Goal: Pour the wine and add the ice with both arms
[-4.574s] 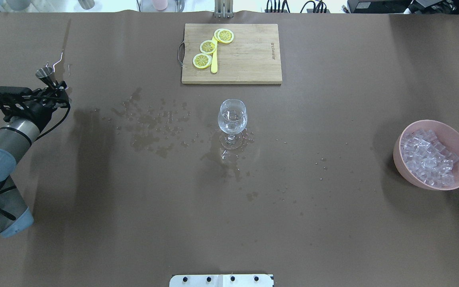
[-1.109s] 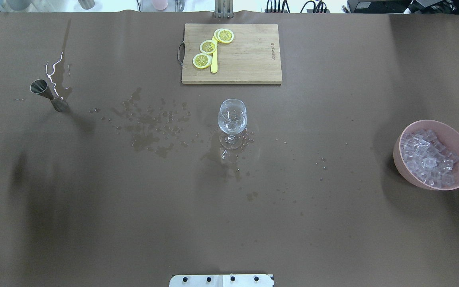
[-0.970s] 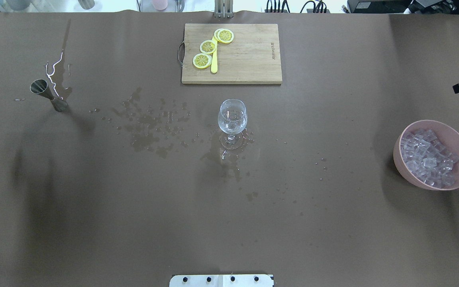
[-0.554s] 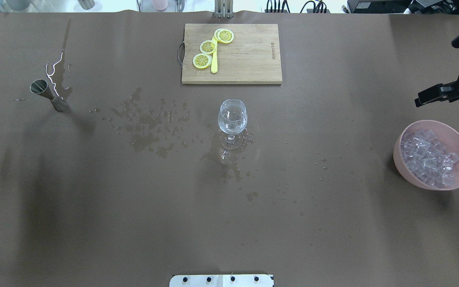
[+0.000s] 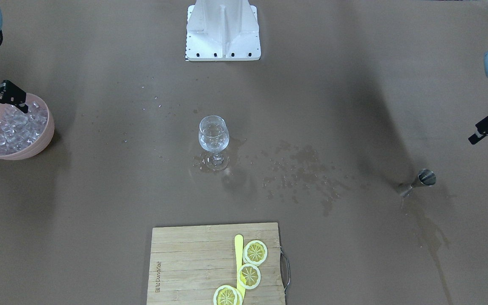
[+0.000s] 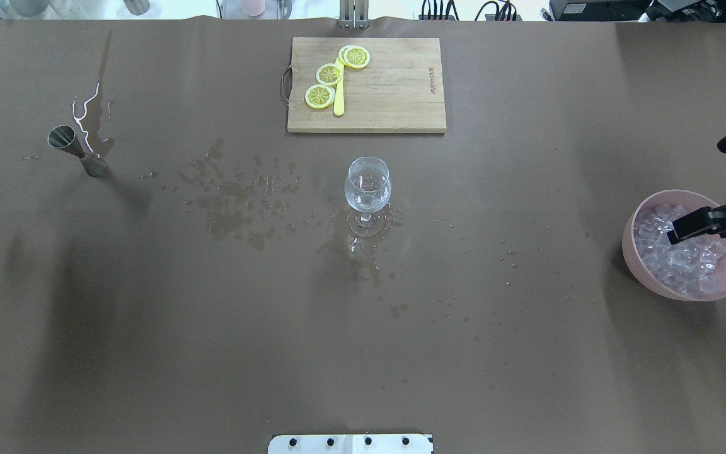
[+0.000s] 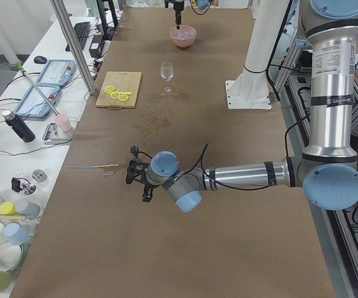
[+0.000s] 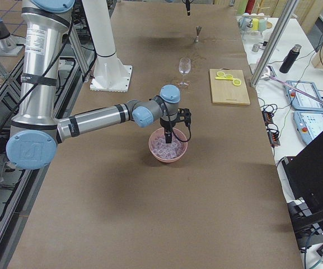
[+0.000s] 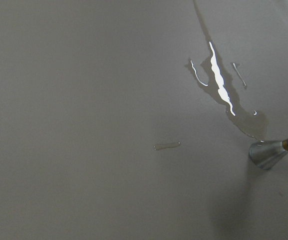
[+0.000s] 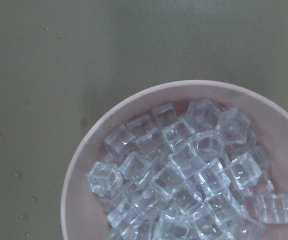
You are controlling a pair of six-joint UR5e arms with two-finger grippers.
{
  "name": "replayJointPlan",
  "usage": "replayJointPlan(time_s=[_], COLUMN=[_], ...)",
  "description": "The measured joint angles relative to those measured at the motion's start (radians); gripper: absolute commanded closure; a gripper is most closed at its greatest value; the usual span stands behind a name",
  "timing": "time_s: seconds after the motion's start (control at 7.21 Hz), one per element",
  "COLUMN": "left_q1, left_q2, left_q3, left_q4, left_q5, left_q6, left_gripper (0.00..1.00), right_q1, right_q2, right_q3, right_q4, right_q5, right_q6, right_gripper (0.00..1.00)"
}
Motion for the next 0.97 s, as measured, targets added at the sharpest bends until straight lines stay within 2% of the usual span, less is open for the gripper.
replayJointPlan(time_s=[0.14,0.42,0.83,0.97], left_q1=[-0.003,-0.009,-0.021,-0.024], left_q2=[-0.006,-0.01,-0.011,-0.011], left_q3=[0.0,-0.002,-0.006,-0.006], left_q4=[0.019,0.028,0.03,0.03], left_q5=[-0.015,-0.018,-0.019,-0.02], left_q6=[0.0,-0.001,-0.001,-0.001], left_gripper=[0.02,0.02,0.02,0.02], right_q1=[-0.015,-0.024,-0.026,-0.026], right_q2=[0.004,0.032,0.039,0.039], right_q3=[-0.023,-0.051,-0.079,-0.085], right_q4=[0.001,0.0,-0.001,-0.001], right_q5=[0.001,0.005,0.006,0.007], right_q6=[0.0,0.001,0.002,0.002], right_gripper=[0.16,0.42,0.52,0.61])
